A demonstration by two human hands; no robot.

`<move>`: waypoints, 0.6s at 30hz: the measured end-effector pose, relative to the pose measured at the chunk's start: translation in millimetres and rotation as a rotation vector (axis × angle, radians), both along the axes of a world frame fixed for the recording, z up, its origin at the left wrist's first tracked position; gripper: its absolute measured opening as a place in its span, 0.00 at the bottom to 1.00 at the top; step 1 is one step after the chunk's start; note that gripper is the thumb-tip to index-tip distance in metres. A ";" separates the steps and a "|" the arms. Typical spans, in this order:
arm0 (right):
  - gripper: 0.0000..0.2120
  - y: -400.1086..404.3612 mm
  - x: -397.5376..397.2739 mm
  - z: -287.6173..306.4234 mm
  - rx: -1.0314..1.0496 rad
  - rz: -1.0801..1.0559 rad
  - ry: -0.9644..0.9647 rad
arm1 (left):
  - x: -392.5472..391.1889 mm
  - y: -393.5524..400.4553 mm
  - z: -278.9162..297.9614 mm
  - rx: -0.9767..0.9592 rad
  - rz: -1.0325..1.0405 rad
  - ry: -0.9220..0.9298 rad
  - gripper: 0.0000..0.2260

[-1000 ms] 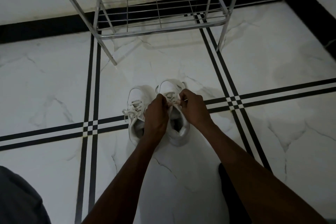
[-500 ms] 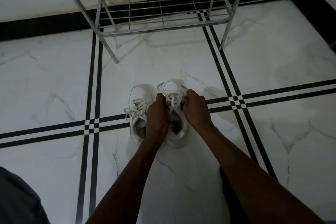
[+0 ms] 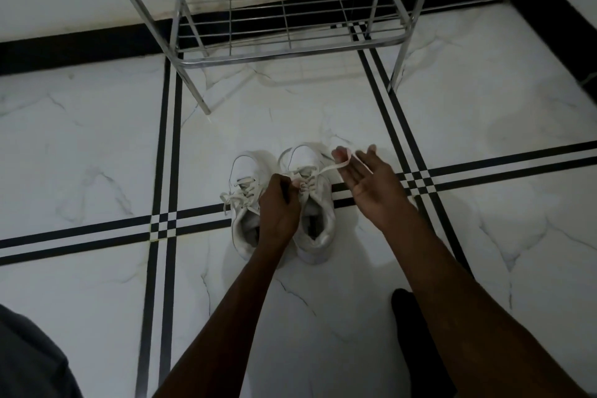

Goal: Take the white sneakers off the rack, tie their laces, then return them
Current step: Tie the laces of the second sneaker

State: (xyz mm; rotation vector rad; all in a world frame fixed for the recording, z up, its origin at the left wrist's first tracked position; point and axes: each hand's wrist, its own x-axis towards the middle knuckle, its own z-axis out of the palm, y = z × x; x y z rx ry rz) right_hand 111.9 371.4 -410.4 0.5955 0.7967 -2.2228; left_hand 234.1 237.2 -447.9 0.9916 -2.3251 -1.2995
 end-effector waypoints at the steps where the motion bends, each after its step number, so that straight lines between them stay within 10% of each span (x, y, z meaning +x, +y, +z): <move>1: 0.05 0.8 -6.3 2.6 -0.050 -0.061 -0.026 | 0.4 -0.5 -0.1 0.011 0.005 -0.005 0.10; 3: 0.06 2.7 -17.5 3.5 0.070 -0.029 0.084 | 1.0 -1.9 -1.1 0.033 0.017 -0.003 0.11; 7: 0.13 7.2 -16.8 -6.3 1.028 0.441 0.569 | 1.3 -2.1 -1.3 0.073 0.026 0.002 0.12; 18: 0.16 -26.6 27.0 -20.8 1.022 0.659 0.919 | -2.6 -2.1 -0.4 0.109 0.028 -0.007 0.11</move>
